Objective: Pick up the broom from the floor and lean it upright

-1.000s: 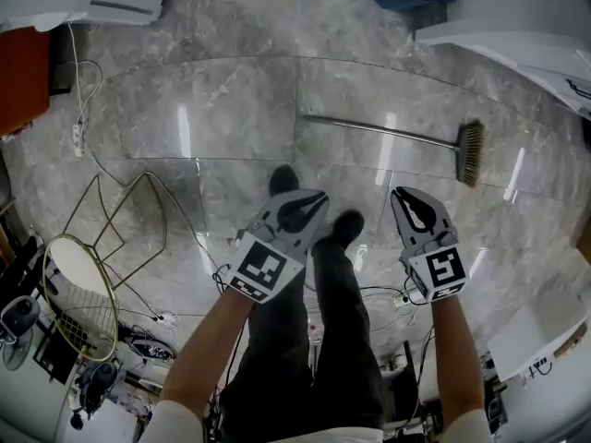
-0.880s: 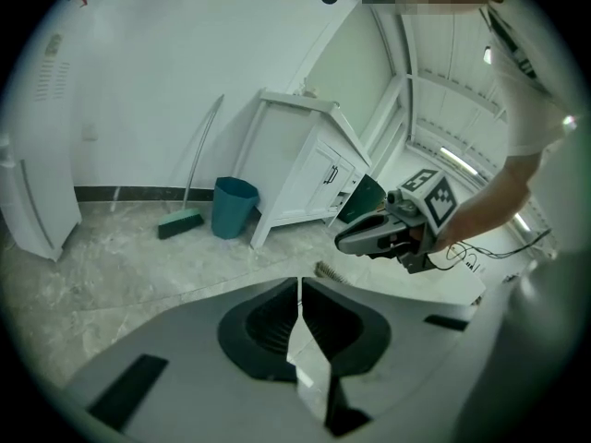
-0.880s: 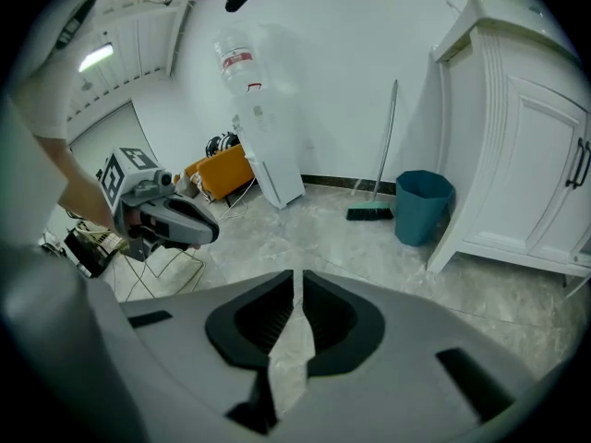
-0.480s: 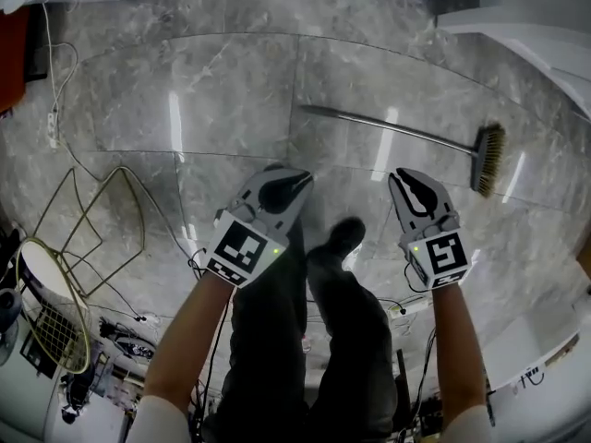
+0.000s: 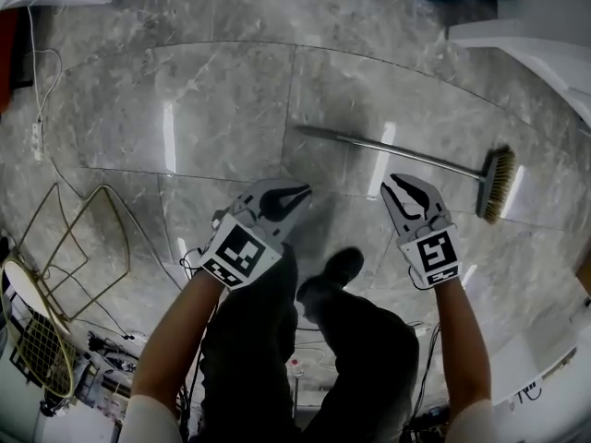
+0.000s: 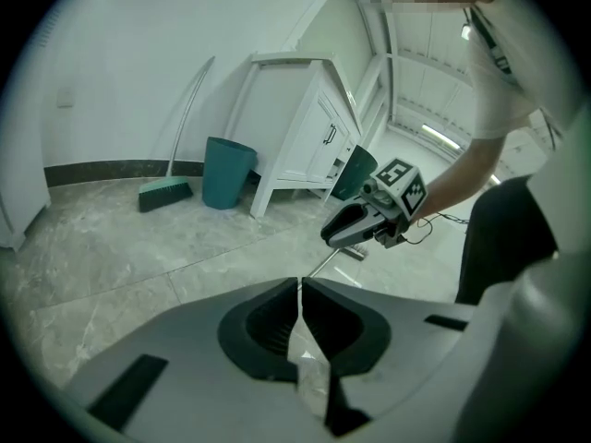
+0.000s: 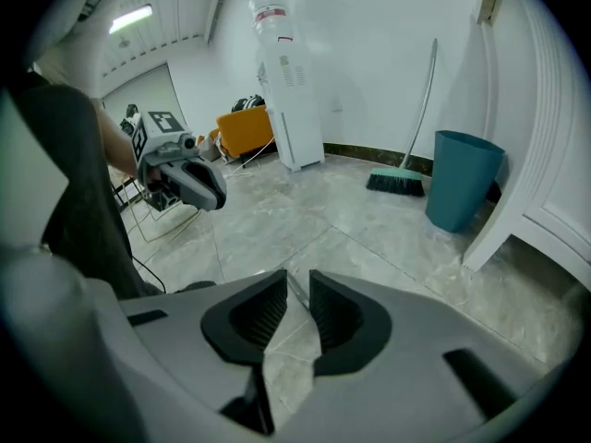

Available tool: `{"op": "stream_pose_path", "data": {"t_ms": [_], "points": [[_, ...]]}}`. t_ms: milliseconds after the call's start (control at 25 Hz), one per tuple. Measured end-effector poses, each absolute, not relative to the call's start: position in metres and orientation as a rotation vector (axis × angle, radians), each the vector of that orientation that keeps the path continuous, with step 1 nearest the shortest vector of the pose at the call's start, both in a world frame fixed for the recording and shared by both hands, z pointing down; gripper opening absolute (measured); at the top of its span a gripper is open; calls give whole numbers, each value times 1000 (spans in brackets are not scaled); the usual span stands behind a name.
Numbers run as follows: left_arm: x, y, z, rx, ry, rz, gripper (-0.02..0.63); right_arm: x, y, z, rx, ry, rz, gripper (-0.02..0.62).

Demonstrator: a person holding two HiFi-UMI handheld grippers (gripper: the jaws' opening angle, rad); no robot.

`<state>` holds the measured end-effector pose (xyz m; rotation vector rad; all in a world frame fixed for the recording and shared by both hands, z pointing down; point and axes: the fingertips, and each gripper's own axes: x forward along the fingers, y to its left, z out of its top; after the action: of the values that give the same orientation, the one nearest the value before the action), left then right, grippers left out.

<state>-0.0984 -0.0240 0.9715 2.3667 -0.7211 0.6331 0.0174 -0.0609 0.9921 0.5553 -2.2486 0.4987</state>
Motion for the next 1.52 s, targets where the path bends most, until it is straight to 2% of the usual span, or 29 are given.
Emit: {"op": "stream_pose_path", "data": {"t_ms": [240, 560, 960, 1520], "points": [[-103, -39, 1019, 2382, -669, 605, 15, 10, -69, 1066, 447, -2252, 447, 93], [-100, -30, 1080, 2444, -503, 710, 15, -3, -60, 1137, 244, -2250, 360, 135], [-74, -29, 1107, 2495, -440, 734, 15, 6, -57, 1191, 107, -2198, 256, 132], [-86, 1, 1131, 2471, -380, 799, 15, 15, -51, 1249, 44, -2081, 140, 106]]}}
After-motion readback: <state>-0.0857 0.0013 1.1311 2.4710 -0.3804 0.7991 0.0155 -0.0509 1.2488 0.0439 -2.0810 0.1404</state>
